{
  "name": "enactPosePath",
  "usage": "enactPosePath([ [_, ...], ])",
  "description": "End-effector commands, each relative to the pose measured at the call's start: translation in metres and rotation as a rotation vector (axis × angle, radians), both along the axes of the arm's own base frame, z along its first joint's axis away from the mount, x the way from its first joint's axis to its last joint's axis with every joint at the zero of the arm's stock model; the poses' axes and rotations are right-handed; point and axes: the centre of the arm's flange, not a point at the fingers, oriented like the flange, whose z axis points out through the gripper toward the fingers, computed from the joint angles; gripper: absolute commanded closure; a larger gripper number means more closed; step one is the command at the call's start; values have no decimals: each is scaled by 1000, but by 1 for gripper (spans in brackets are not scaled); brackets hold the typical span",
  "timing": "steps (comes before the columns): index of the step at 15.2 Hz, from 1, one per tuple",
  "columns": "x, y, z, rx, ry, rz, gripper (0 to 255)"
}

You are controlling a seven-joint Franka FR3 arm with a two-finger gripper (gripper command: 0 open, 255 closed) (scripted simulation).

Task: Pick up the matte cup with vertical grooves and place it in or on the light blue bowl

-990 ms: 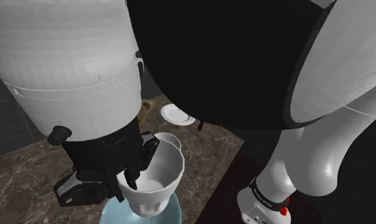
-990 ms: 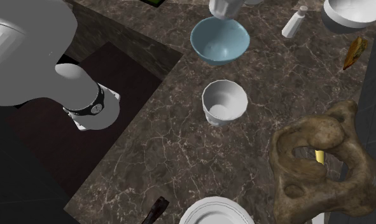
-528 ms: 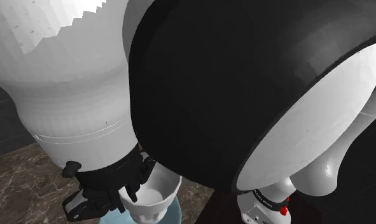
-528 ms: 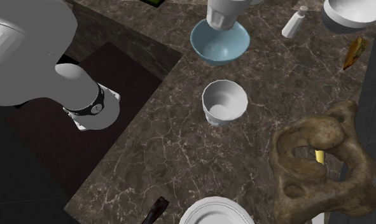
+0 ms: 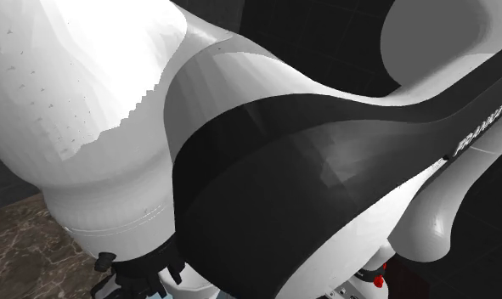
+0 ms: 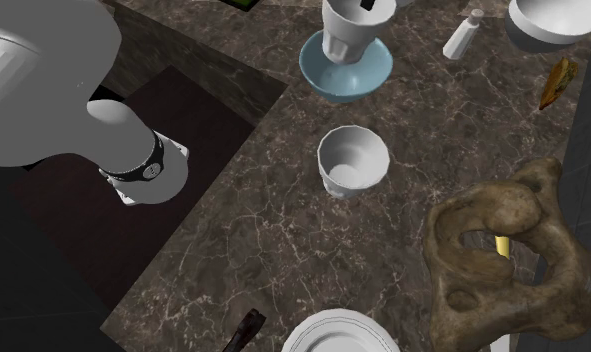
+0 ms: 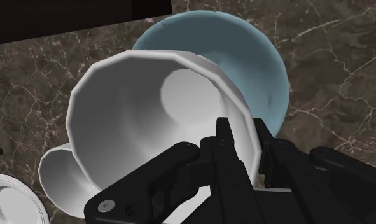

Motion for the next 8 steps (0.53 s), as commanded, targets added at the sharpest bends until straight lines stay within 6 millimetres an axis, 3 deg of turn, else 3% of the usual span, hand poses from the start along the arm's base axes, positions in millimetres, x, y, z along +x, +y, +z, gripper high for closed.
enactPosePath([
  [1,0,0,-12,1,0,0,255],
  [8,0,0,-16,1,0,0,255],
])
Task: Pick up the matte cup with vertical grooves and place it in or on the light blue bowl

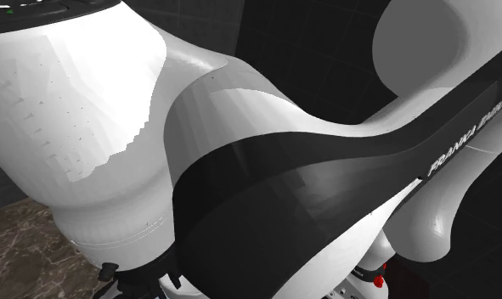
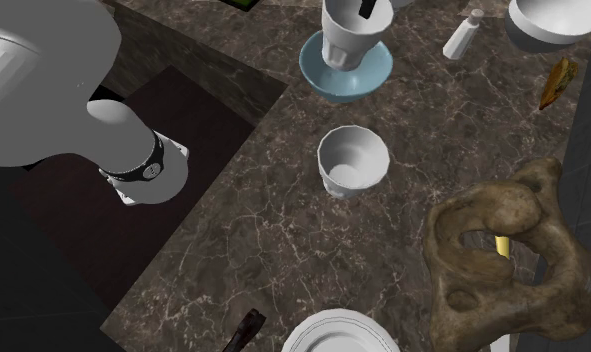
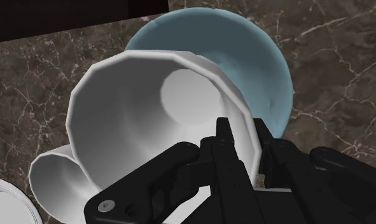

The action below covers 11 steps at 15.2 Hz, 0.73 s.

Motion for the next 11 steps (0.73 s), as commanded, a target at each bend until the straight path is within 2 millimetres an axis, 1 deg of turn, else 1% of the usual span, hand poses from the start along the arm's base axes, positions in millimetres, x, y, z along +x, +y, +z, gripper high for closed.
enactPosePath([
  [1,0,0,0,0,0,0,255],
  [2,0,0,0,0,0,0,255],
  [3,0,0,0,0,0,0,0],
  [8,0,0,0,0,0,0,0],
  [11,2,7,39,0,0,0,0],
])
